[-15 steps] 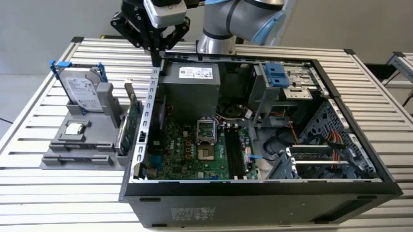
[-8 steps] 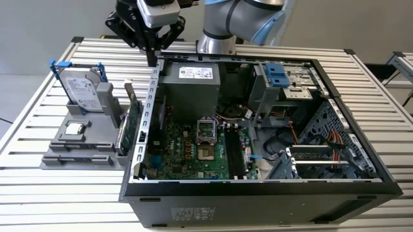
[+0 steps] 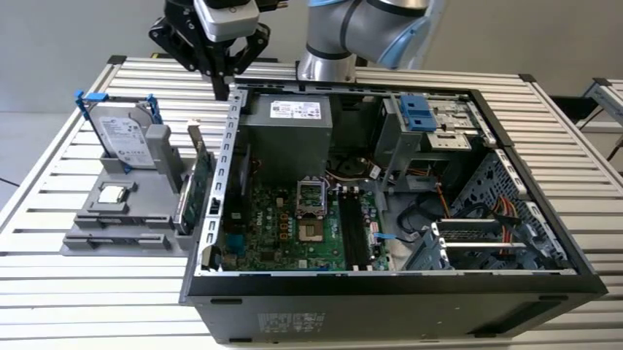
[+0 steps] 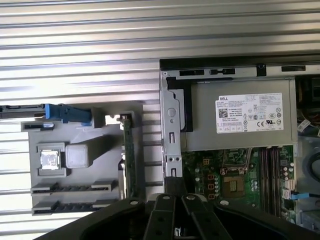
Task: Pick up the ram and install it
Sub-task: 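Reach for the ram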
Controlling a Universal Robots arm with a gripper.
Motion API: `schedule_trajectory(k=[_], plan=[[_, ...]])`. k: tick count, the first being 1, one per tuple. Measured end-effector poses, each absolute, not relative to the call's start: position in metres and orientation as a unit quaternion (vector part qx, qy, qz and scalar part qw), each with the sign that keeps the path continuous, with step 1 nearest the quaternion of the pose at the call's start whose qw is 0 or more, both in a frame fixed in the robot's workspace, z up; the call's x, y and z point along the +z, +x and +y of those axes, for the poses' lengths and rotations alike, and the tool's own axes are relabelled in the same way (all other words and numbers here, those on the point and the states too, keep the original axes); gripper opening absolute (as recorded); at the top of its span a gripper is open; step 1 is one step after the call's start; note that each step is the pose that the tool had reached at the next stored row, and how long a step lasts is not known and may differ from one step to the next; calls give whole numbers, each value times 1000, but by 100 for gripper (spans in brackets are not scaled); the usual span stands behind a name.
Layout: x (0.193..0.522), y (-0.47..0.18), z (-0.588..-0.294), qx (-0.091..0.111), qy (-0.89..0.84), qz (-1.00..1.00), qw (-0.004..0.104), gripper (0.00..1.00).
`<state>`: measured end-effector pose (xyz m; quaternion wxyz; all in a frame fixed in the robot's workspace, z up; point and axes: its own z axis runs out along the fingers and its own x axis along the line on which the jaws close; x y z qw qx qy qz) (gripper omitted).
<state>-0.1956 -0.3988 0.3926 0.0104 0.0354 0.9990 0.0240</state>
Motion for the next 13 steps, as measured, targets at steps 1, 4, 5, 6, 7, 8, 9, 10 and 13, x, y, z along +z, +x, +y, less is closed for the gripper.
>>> schedule_trajectory(k=[1, 4, 5, 6, 7, 8, 9, 10, 13], plan=[[393, -197, -399, 24, 35, 999, 10, 0], [393, -201, -399, 24, 35, 999, 10, 0], [393, -202, -399, 24, 35, 999, 10, 0], [393, -204, -399, 24, 35, 999, 10, 0], [393, -205, -399, 24, 35, 999, 10, 0], [393, -206, -399, 24, 35, 999, 10, 0], [393, -208, -399, 24, 35, 999, 10, 0], [393, -209, -399, 24, 35, 999, 10, 0], [393, -213, -399, 24, 35, 999, 10, 0]])
